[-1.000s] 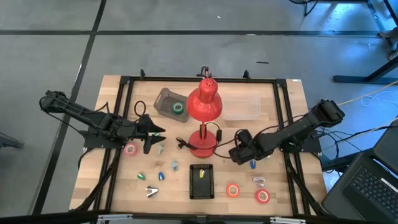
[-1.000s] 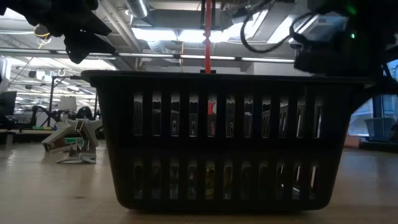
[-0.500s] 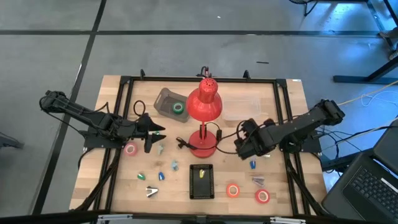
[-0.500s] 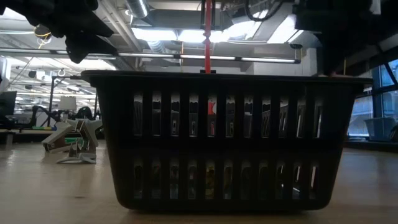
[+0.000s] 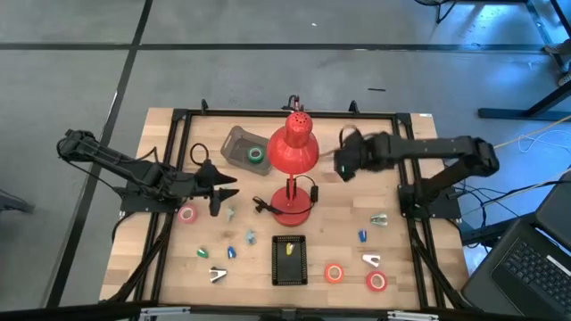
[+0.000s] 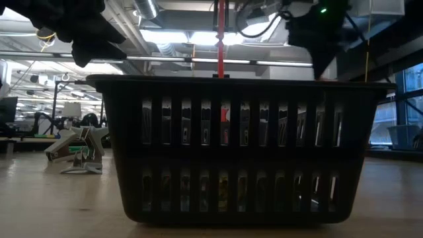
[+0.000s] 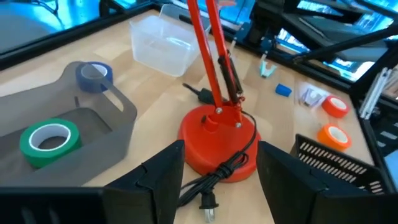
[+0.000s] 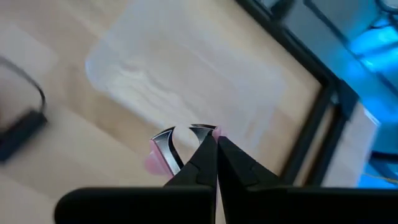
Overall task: Pick and place Stapler, Stapler remover, tape
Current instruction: Put the pink staple remover into the transparent bin, then put the right blue stapler into the bin
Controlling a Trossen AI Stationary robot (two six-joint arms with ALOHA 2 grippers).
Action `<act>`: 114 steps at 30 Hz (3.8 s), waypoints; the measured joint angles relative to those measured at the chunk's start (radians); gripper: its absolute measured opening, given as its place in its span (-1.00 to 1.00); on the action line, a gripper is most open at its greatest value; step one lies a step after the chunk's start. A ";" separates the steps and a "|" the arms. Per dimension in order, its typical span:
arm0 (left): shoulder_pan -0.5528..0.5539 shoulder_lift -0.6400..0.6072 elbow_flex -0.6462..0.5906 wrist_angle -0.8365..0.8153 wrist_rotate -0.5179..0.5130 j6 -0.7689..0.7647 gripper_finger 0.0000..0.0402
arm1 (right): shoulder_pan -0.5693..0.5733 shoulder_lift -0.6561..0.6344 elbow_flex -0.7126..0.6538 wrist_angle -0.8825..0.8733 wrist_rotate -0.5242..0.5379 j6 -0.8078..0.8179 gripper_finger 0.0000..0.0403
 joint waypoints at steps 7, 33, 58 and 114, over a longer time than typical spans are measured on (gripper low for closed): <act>0.000 0.019 0.000 0.002 -0.001 0.000 -0.06 | -0.260 0.000 0.000 0.180 -0.136 -0.299 -1.00; 0.000 0.027 0.000 -0.009 -0.002 0.018 -0.05 | -0.593 0.001 -0.477 0.759 -0.450 -0.460 -1.00; 0.000 0.027 0.000 -0.010 -0.037 0.045 -0.05 | -0.536 -0.117 -0.460 0.822 -0.343 -0.497 -0.68; 0.000 0.027 -0.001 -0.014 -0.056 0.000 -0.06 | 0.907 -0.114 -0.451 0.370 -0.240 1.285 -0.95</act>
